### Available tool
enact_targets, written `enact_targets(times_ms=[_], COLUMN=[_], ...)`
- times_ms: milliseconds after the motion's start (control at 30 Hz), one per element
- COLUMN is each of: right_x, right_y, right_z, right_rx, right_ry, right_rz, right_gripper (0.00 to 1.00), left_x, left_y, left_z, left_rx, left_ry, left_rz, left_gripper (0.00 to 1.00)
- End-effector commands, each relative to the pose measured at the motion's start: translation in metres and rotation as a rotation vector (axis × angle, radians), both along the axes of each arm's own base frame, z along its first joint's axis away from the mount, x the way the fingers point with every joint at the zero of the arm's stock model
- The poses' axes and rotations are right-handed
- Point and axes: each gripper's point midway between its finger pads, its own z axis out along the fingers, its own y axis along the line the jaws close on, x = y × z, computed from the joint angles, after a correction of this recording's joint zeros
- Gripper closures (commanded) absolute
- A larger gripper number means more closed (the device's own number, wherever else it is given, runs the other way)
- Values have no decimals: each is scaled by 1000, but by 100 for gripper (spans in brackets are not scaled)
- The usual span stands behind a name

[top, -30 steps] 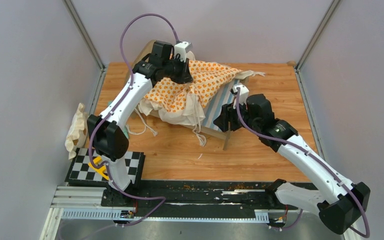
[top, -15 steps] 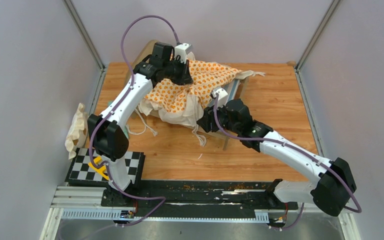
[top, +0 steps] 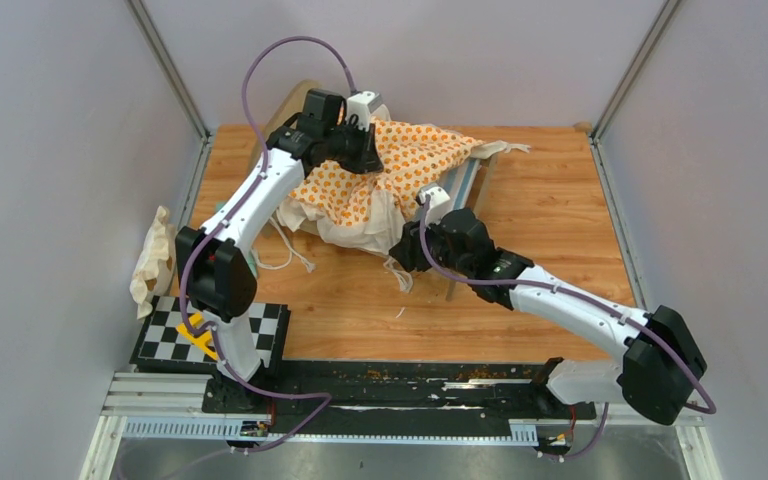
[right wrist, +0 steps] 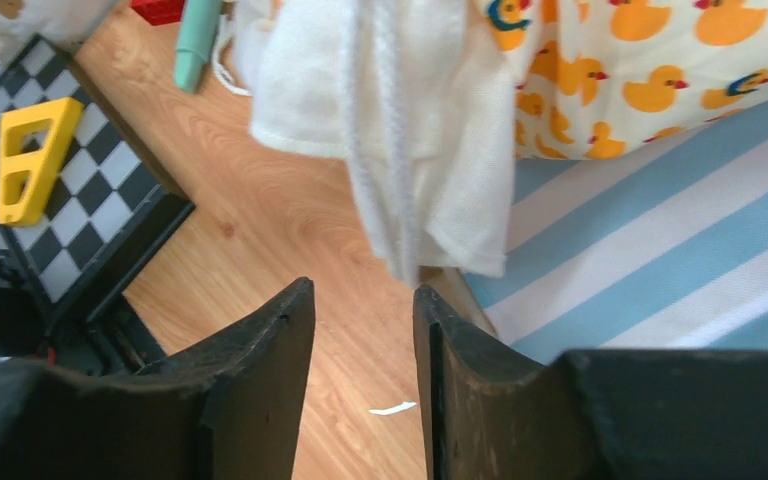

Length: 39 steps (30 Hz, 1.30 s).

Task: Set up the pet bed
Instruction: Cross the ropes on the bed frame.

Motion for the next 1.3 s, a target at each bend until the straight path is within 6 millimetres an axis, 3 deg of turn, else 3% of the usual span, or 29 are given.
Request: enact_targets(times_ms=[0,133,533,967,1267], right_x=[-12,-8,21,35,35], right_y=[16,20,40,45,49], right_z=[46,55,54,35,8], right_rx=[134,152,134,71,15], right_ry=[-58,-40,-55,-66,-38], right_rz=[15,-24,-68,-85,-59], right_gripper=[55,49,51,51,54], left_x=[3,4,4,6,6], left_y=[7,9,13,16,17], left_z=[23,25,27,29,28], left_rx=[-43,-56,-71,-85,-92], left_ry=[-58,-55,-53,-49,-42], left_rz=[6,12,17,21,24], left_gripper=[100,100,100,100,100])
